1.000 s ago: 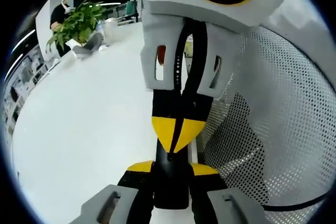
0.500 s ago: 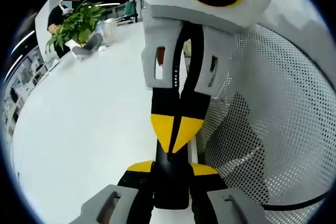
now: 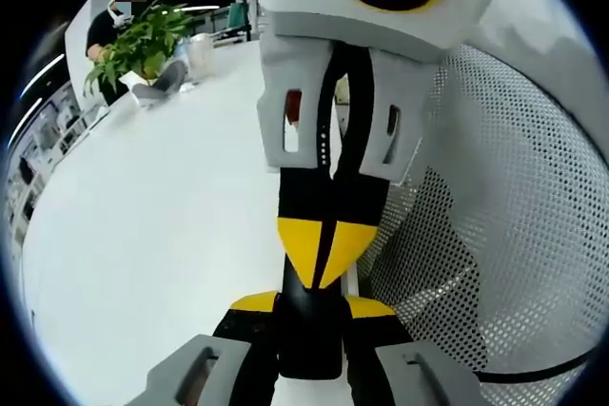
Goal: Press the specified remote control buttons in sequence, fully releasing each button before pressing the next.
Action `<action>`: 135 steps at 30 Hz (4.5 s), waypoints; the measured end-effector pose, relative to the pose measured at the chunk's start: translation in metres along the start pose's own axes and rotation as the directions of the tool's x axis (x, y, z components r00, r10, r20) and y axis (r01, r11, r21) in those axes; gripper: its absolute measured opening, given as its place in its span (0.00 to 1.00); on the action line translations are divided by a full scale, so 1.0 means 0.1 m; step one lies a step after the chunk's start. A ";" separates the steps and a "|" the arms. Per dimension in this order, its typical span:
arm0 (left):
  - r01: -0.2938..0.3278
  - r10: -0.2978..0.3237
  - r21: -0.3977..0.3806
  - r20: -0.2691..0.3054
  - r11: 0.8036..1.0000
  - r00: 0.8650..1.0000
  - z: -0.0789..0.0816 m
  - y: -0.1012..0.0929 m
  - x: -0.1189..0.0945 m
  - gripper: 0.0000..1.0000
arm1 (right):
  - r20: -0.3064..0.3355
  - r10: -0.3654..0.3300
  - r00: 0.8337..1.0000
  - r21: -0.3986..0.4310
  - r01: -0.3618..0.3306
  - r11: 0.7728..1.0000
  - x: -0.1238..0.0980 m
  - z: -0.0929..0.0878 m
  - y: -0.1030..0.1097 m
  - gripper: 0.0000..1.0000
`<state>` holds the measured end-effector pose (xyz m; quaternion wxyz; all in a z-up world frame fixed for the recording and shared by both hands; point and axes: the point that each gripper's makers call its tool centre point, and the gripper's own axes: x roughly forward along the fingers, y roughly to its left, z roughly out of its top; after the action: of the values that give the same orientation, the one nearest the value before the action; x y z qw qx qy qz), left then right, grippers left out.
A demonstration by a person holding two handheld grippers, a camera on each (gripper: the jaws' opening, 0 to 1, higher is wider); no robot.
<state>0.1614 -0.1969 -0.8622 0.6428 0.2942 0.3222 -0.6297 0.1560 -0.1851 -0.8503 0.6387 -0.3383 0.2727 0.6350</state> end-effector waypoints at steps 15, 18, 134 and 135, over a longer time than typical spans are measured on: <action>0.000 0.000 0.001 0.002 1.000 1.000 0.00 0.00 0.00 0.25 | -0.031 0.018 0.999 -0.058 -0.019 0.998 0.03 0.01 -0.02 0.00; -0.002 0.002 -0.004 0.006 1.000 1.000 0.00 0.00 0.00 0.24 | -0.039 0.012 0.999 -0.074 -0.015 0.997 0.04 0.02 -0.03 0.00; -0.018 0.019 -0.018 0.030 1.000 0.999 0.01 0.00 0.00 0.25 | -0.058 0.074 0.996 0.040 -0.072 0.997 -0.19 -0.47 0.00 0.21; -0.019 0.019 -0.019 0.032 1.000 0.999 0.01 0.00 0.00 0.25 | -0.058 0.075 0.995 0.039 -0.073 0.997 -0.19 -0.47 0.00 0.21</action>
<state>0.1613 -0.1979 -0.8614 0.6564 0.2812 0.3150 -0.6251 0.1592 -0.2338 -0.8648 0.6125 -0.3346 0.3156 0.6429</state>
